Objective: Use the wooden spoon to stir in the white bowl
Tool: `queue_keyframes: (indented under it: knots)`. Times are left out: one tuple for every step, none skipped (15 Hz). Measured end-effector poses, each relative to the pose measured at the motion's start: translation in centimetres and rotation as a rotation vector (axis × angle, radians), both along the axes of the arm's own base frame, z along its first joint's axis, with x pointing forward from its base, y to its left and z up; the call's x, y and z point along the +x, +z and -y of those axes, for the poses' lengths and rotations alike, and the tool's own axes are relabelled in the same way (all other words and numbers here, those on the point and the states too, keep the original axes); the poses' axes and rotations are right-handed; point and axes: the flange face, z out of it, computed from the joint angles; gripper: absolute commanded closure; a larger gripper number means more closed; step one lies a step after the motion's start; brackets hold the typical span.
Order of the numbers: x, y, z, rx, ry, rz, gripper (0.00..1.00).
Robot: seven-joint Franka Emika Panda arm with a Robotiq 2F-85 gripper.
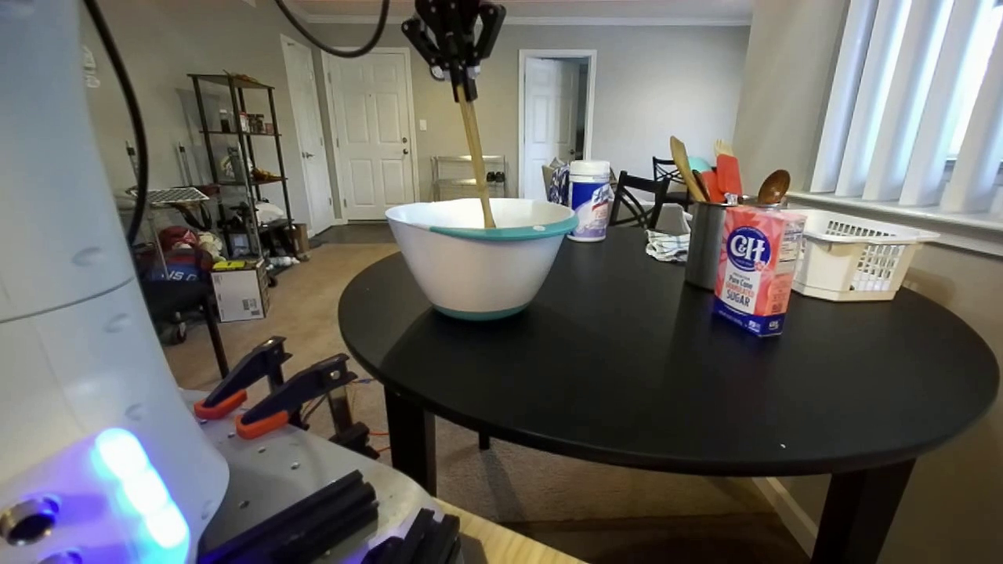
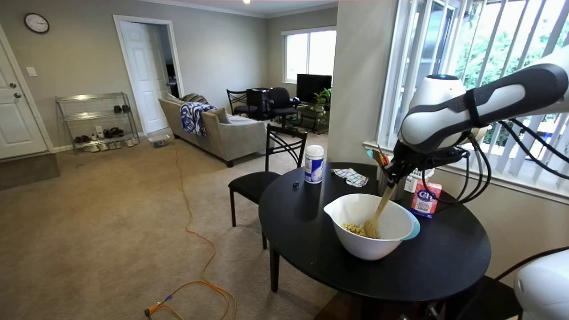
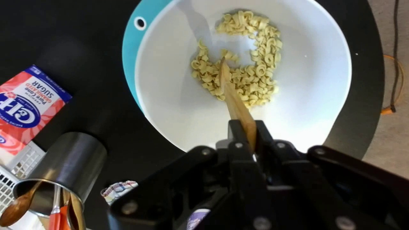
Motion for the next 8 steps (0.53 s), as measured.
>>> queue_keyframes:
  knots:
    - [0.2, -0.1, 0.0, -0.018, 0.011, -0.019, 0.94]
    - [0.4, -0.2, 0.0, -0.028, 0.015, -0.045, 0.94]
    - [0.7, 0.0, 0.1, -0.033, 0.018, -0.074, 0.94]
    - [1.1, 0.3, 0.0, -0.034, 0.018, -0.104, 0.94]
    - [1.5, 0.7, 0.0, -0.033, 0.017, -0.135, 0.94]
    - [2.0, 1.1, 0.0, -0.032, 0.016, -0.162, 0.94]
    - [2.4, 1.5, 0.1, -0.031, 0.015, -0.187, 0.95]
    - [2.9, 1.7, 0.1, -0.029, 0.013, -0.208, 0.94]
